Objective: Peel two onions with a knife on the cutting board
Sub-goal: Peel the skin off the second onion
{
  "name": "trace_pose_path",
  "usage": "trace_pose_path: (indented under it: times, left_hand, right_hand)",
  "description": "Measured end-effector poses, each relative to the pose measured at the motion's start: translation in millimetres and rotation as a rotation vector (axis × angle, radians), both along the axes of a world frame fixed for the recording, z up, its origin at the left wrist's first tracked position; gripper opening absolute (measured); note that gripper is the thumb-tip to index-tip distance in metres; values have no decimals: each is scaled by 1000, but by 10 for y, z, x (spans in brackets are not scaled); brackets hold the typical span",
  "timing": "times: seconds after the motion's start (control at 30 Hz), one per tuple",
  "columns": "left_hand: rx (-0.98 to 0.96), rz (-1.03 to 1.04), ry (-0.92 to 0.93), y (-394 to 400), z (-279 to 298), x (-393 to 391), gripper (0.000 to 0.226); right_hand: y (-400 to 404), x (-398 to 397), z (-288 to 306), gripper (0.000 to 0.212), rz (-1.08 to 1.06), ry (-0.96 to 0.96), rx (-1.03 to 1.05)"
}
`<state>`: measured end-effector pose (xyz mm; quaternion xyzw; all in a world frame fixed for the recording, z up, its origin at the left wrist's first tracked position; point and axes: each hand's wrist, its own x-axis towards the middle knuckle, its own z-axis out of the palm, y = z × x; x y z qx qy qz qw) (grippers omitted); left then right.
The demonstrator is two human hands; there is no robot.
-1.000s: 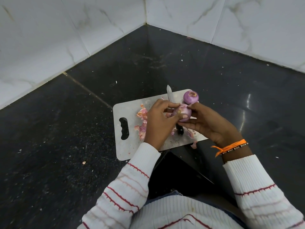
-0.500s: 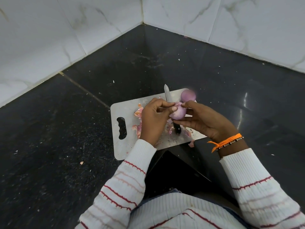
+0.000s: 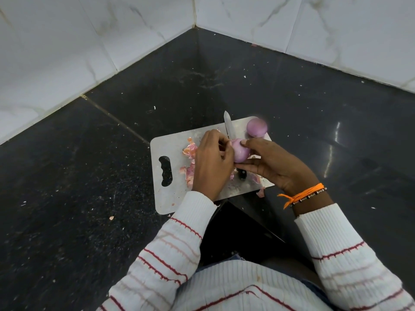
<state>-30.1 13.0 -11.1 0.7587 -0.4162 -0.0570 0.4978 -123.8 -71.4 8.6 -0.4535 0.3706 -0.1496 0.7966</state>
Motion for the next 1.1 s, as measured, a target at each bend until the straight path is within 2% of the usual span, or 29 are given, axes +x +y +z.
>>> trace_pose_path:
  times: [0.17, 0.23, 0.33, 0.4, 0.53, 0.73, 0.93, 1.0, 1.1]
  left_hand:
    - [-25, 74, 629, 5, -76, 56, 8]
    - [-61, 59, 770, 26, -103, 65, 11]
    - [-59, 32, 750, 70, -89, 69, 29]
    - [-49, 8, 718, 94, -68, 60, 33]
    - [-54, 7, 659, 114, -25, 16, 15]
    - [0, -21, 557, 98, 24, -74, 26]
    - [-32, 10, 653, 89, 2, -60, 14]
    - [-50, 12, 645, 93, -13, -19, 6]
    - [-72, 46, 588, 93, -10, 24, 7]
  right_hand:
    - [14, -50, -1, 9, -71, -119, 97]
    - [12, -62, -11, 11, -91, -138, 132]
    - [13, -74, -30, 16, -117, -152, 198]
    - [11, -90, -44, 17, -134, -157, 234]
    - [9, -112, -59, 22, -89, -136, 189]
    - [41, -114, -106, 23, -5, -148, 106]
    - [44, -96, -118, 36, 43, -139, 86]
    - [47, -99, -109, 35, 35, -152, 108]
    - [59, -95, -103, 31, 38, -173, 145]
